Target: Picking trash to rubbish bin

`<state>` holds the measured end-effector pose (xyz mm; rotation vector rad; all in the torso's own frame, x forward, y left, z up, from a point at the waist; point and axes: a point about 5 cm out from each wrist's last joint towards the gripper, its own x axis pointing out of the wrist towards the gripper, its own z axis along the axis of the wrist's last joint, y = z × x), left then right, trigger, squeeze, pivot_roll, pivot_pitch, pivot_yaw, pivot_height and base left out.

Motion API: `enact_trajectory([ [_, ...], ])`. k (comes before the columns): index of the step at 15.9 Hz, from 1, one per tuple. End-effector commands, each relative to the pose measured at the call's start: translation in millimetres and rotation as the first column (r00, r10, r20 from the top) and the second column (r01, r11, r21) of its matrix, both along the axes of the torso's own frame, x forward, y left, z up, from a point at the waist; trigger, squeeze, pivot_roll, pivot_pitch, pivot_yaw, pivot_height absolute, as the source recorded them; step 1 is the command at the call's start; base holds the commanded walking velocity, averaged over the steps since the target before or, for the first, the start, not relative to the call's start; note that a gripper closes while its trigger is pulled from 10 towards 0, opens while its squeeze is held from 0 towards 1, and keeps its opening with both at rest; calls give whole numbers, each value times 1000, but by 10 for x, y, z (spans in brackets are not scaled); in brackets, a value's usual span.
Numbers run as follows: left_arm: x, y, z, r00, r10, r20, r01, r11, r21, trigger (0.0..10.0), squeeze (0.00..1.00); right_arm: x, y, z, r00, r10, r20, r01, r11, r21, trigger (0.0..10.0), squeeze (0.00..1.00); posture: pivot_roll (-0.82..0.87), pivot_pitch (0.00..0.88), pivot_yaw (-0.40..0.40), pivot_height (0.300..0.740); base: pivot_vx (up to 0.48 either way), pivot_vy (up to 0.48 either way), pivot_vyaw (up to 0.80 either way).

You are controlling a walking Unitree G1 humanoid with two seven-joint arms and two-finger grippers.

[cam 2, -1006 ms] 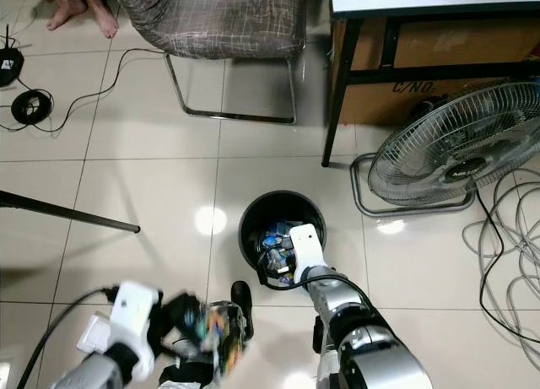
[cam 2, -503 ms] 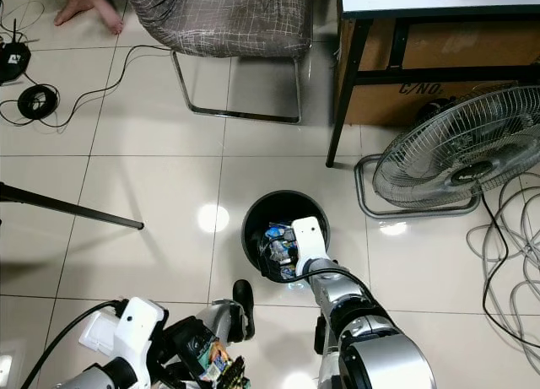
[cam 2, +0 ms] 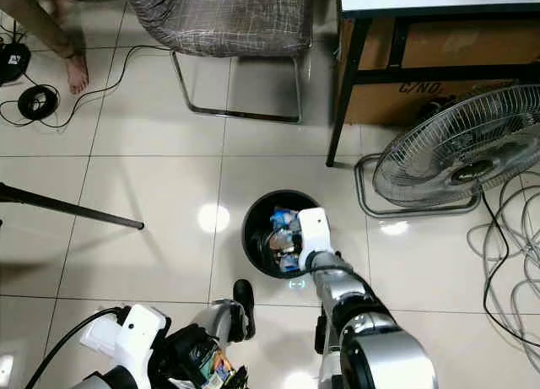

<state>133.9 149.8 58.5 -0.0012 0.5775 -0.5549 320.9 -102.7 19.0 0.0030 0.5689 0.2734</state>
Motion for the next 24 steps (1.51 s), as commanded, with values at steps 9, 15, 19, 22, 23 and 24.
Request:
enact_trajectory([
  [9,-89,11,7,999,2,-44,-1,1000,21,10000,0,-47,48,-46,1000,-22,-6,22,999,48,10000,1000,170,463,140,740,0,0,0],
  [15,-115,6,-42,998,6,-58,-4,1000,25,10000,0,-29,23,-26,999,-31,13,30,999,44,10000,1000,167,469,136,740,0,0,0],
  [19,-144,-10,-24,998,10,-58,-8,1000,25,10000,0,-37,20,-35,999,-29,15,29,999,38,10000,1000,166,473,134,740,0,0,0],
  [22,-164,-35,5,998,9,-56,-8,1000,26,10000,0,-51,14,-50,999,-31,11,30,999,36,10000,1000,167,477,135,740,0,0,0],
  [23,-161,-34,4,998,9,-55,-8,1000,26,10000,0,-52,13,-52,999,-31,11,31,999,36,10000,1000,167,477,135,740,0,0,0],
  [24,-159,-31,1,998,9,-56,-8,1000,27,10000,0,-54,11,-54,999,-32,10,31,999,37,10000,1000,166,480,135,740,0,0,0],
])
